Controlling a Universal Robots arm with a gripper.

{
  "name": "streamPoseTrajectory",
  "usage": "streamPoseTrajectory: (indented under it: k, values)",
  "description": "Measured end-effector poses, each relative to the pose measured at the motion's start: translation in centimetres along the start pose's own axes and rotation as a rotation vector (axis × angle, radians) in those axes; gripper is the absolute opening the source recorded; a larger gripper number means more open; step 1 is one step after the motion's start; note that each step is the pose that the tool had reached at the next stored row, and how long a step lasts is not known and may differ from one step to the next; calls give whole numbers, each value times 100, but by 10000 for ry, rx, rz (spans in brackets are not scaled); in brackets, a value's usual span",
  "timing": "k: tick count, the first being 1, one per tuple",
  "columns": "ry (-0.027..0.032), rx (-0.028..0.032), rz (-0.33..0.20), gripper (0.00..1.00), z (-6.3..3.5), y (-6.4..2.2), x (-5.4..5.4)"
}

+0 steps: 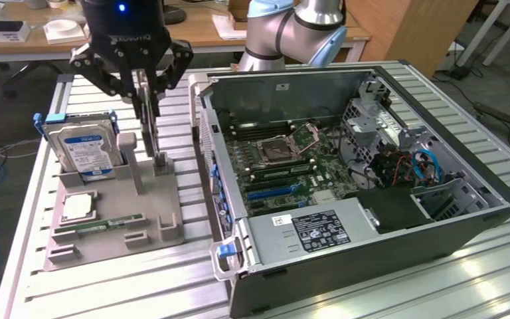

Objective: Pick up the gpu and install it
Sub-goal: 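Pick up the gpu and move the gpu toward the slot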

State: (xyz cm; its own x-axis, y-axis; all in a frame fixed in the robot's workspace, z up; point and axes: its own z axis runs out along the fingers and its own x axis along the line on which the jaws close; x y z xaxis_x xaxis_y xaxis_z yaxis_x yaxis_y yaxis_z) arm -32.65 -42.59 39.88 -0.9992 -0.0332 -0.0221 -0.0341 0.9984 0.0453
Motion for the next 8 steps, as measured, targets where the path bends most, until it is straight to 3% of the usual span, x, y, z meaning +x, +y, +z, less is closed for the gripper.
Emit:
streamPoseTrajectory:
  k: [8]
  values:
    - [-1, 0, 0, 27, -255, 12, -4]
